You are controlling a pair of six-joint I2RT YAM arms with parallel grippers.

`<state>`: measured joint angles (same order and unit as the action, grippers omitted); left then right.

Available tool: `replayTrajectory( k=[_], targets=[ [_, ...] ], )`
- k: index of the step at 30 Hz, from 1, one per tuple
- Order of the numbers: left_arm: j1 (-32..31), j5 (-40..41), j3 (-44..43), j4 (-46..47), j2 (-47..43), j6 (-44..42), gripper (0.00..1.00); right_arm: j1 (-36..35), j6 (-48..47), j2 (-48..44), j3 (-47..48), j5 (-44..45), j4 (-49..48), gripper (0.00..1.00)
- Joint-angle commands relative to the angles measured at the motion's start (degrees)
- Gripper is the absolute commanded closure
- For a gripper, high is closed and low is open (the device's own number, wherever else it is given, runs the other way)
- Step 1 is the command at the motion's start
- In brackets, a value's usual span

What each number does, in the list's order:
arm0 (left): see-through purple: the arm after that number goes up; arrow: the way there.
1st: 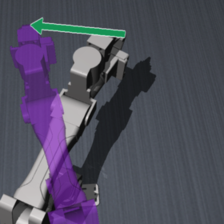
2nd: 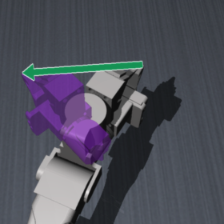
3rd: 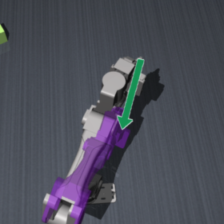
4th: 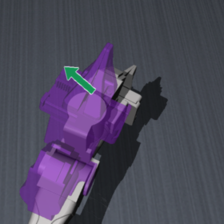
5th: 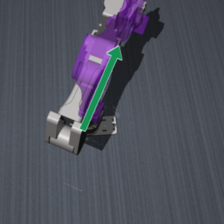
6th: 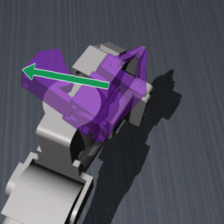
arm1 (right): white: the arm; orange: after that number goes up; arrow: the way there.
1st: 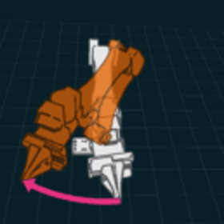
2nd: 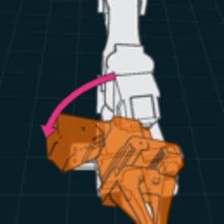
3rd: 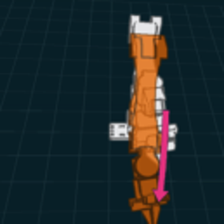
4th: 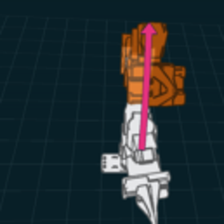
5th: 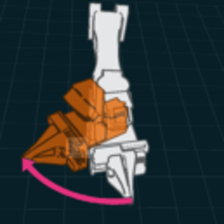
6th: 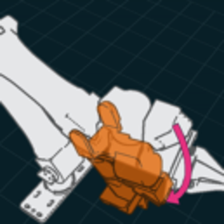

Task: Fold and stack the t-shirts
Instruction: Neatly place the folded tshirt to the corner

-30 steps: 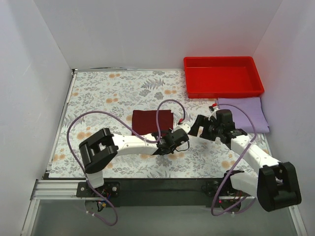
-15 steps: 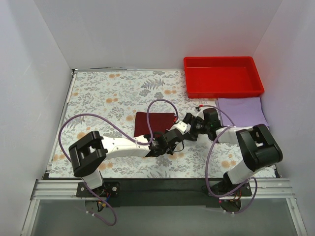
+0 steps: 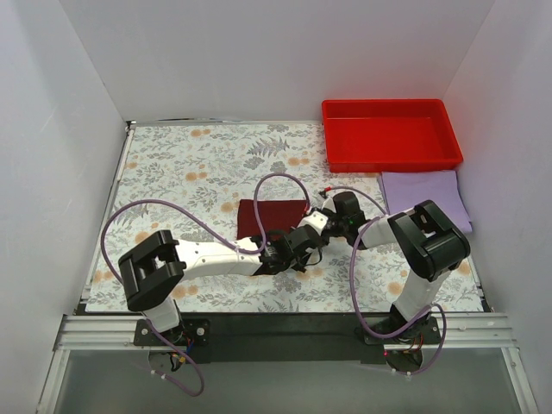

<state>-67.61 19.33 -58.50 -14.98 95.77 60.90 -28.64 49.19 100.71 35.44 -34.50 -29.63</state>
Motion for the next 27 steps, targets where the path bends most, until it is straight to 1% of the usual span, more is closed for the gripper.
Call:
replayTrajectory(
  k=[1, 3, 4, 5, 6, 7, 8, 9, 10, 11, 12, 13, 14, 15, 16, 17, 18, 19, 20, 21, 23, 24, 25, 26, 27],
  targets=[
    [-0.06, -1.58, 0.32, 1.62, -5.49, 2.28, 0.89, -0.45, -4.01, -0.41, -1.07, 2.94, 2.64, 0.70],
    [-0.06, -1.49, 0.05, 1.62, -6.64, 2.55, 0.82, -0.36, -6.19, -1.12, -1.25, 3.56, 4.30, 0.83],
    [-0.06, -1.40, -0.12, 1.45, -7.25, 2.64, 0.73, -0.36, -7.25, -2.08, -0.90, 3.91, 5.62, 0.92],
    [-0.06, -1.05, -0.47, 1.19, -8.48, 2.55, 0.69, -0.36, -8.66, -2.70, -0.55, 4.44, 7.11, 0.96],
    [-0.06, -0.70, -1.95, -0.47, -9.10, 2.73, 0.62, -0.36, -10.06, -3.49, -0.29, 5.49, 11.13, 0.99],
    [0.03, -0.09, -3.10, -1.70, -9.54, 2.90, 0.57, -0.27, -13.73, -5.06, 0.32, 6.19, 13.52, 0.99],
    [0.03, 0.70, -4.24, -3.11, -9.89, 3.17, 0.47, -0.27, -15.86, -6.04, 1.90, 7.24, 16.15, 0.99],
    [0.11, 2.62, -6.86, -5.91, -10.59, 3.17, 0.42, -0.10, -18.05, -7.00, 3.04, 9.26, 19.57, 0.99],
    [0.38, 3.77, -7.93, -7.24, -10.86, 3.17, 0.38, -0.10, -23.12, -8.58, 4.19, 9.80, 24.91, 0.99],
    [0.73, 4.83, -9.16, -8.47, -11.21, 2.99, 0.30, 0.08, -25.17, -9.38, 6.37, 10.33, 27.93, 0.99],
    [1.43, 6.84, -10.22, -10.83, -11.91, 2.56, 0.28, 0.51, -27.37, -10.26, 7.44, 12.59, 30.92, 0.99],
    [3.09, 7.73, -11.88, -11.81, -12.44, 2.29, 0.25, 0.87, -29.31, -11.75, 8.49, 13.57, 36.51, 0.99],
    [4.41, 8.87, -12.25, -12.52, -12.97, 2.03, 0.23, 1.22, -33.33, -12.46, 9.72, 14.54, 39.01, 0.99],
    [7.81, 10.88, -12.51, -14.01, -14.02, 1.42, 0.20, 1.92, -35.20, -12.99, 12.17, 17.07, 41.55, 0.99],
    [10.02, 11.60, -13.12, -14.98, -14.29, 1.41, 0.18, 2.36, -36.95, -13.95, 13.85, 19.01, 47.41, 0.99],
    [12.48, 12.04, -13.48, -16.12, -14.55, 1.50, 0.16, 2.80, -40.89, -14.13, 15.26, 20.86, 49.90, 0.99],
    [17.73, 12.13, -13.92, -18.13, -14.73, 1.93, 0.13, 4.02, -42.49, -14.31, 18.23, 23.31, 52.54, 0.99],
    [20.22, 12.57, -14.10, -18.67, -15.17, 2.20, 0.11, 4.64, -44.08, -14.48, 19.57, 24.64, 54.74, 0.99],
    [22.59, 12.83, -14.18, -18.94, -15.43, 2.46, 0.09, 5.35, -45.31, -14.49, 20.88, 26.14, 58.94, 0.99],
    [27.23, 12.92, -14.27, -19.55, -15.70, 2.90, 0.06, 6.66, -47.85, -14.40, 23.86, 29.02, 60.72, 0.99],
    [31.56, 11.08, -14.36, -19.56, -16.22, 3.43, 0.05, 7.90, -49.01, -14.22, 26.51, 32.55, 64.85, 0.99],
    [33.49, 10.64, -14.19, -19.12, -16.40, 3.52, 0.05, 8.86, -49.01, -14.31, 27.57, 36.31, 65.57, 0.99],
    [36.99, 10.12, -13.84, -18.77, -16.57, 3.43, 0.05, 9.30, -50.58, -14.31, 29.66, 37.56, 66.36, 0.99],
    [38.51, 10.46, -12.27, -18.42, -16.84, 3.52, 0.05, 9.66, -50.77, -14.05, 30.90, 39.06, 67.15, 0.99],
    [39.83, 10.90, -10.86, -17.37, -17.01, 3.69, 0.05, 9.92, -50.77, -13.70, 32.13, 42.55, 69.16, 0.99]
  ],
)
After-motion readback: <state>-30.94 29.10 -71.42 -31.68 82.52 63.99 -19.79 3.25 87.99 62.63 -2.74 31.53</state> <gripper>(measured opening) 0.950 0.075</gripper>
